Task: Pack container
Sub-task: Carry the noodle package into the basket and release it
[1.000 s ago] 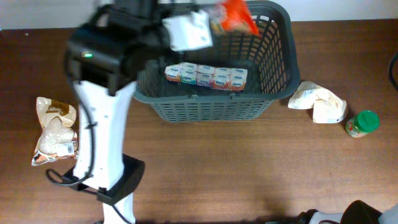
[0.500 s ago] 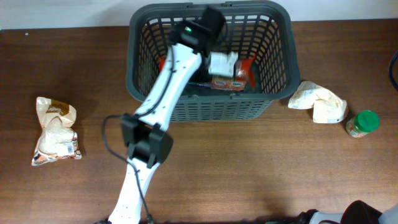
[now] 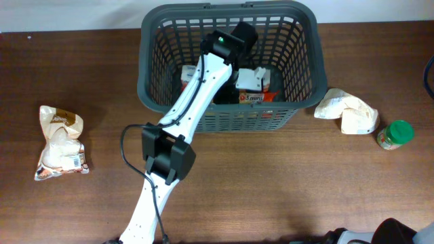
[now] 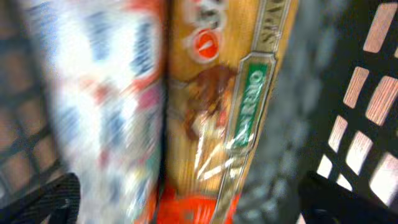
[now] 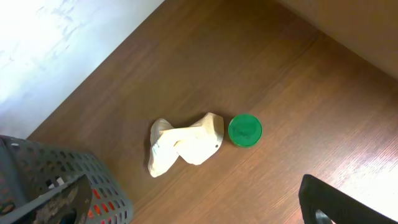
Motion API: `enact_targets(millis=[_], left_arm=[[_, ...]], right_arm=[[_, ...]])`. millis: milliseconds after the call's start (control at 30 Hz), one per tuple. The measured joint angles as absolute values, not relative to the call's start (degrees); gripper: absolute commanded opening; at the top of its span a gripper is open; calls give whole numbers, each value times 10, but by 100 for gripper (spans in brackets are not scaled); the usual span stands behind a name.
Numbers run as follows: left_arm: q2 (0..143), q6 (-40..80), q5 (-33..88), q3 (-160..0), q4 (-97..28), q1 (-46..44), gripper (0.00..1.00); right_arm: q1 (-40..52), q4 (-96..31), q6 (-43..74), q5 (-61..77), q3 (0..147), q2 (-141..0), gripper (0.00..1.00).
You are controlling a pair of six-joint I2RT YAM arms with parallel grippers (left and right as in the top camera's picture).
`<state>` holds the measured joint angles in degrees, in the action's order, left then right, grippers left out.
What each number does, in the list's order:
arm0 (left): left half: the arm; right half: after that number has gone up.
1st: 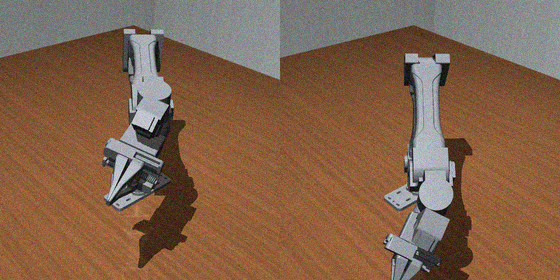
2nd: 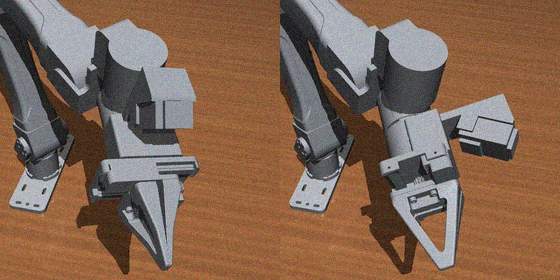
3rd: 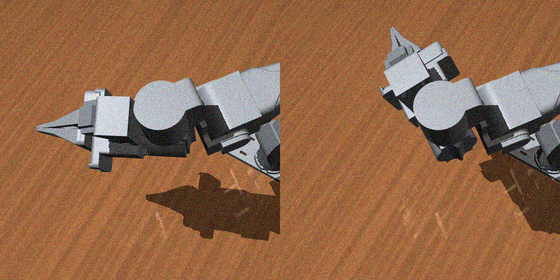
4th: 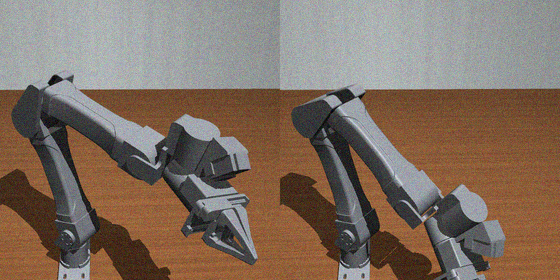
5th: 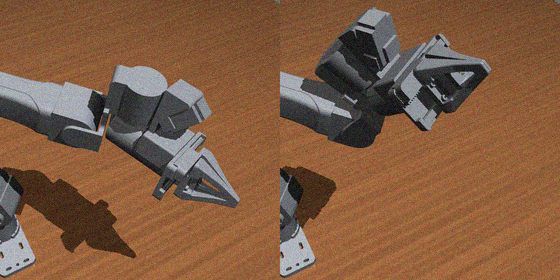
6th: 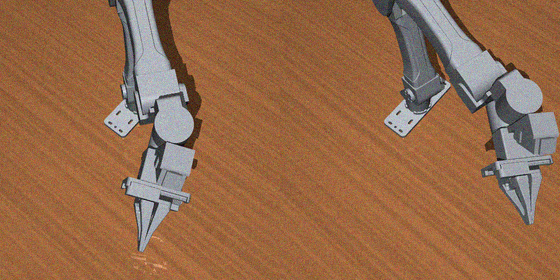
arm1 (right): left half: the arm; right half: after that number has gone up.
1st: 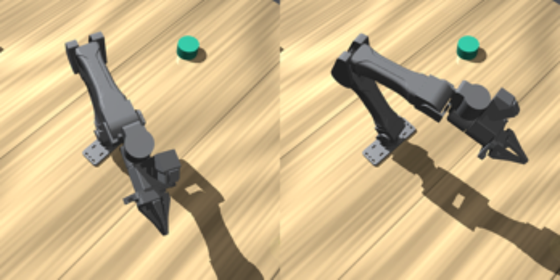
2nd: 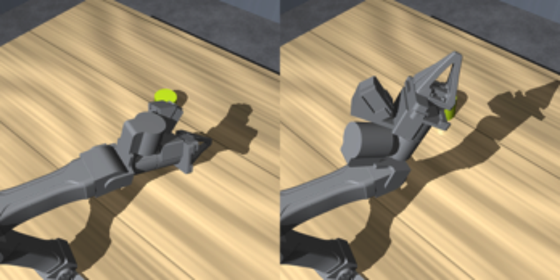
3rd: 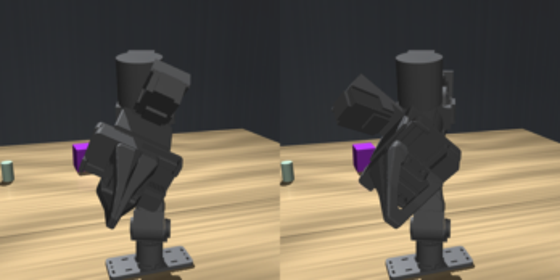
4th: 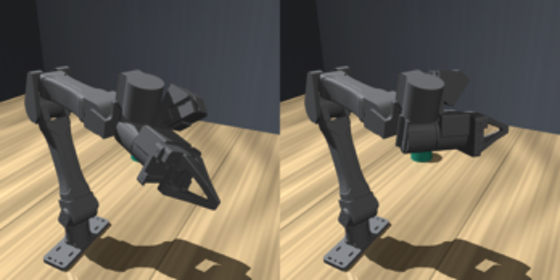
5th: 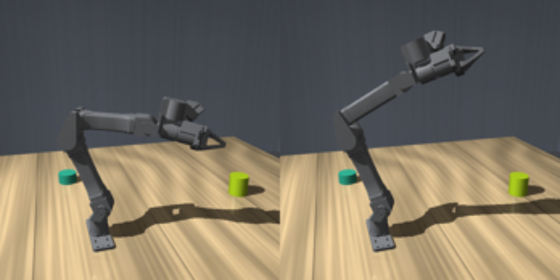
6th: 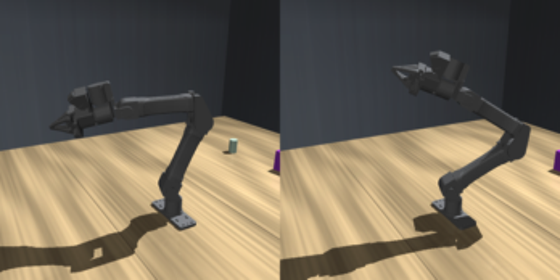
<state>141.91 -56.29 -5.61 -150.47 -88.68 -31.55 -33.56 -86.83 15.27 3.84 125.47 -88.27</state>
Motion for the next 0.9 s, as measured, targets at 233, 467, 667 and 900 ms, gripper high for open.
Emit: enact_targets(millis=[233, 467, 667, 900], left_arm=[[1291, -462, -72, -1505, -886, -276, 99], [1117, -285, -81, -1518, -879, -92, 99], [1075, -145, -84, -1524, -940, 94, 99], [1103, -106, -13, -1479, -948, 236, 99]], right_arm=[[-336, -868, 153, 38, 1255, -883, 99], [-336, -868, 152, 38, 1255, -883, 99], [-336, -868, 152, 38, 1255, -883, 99], [-336, -868, 152, 38, 1255, -883, 99]])
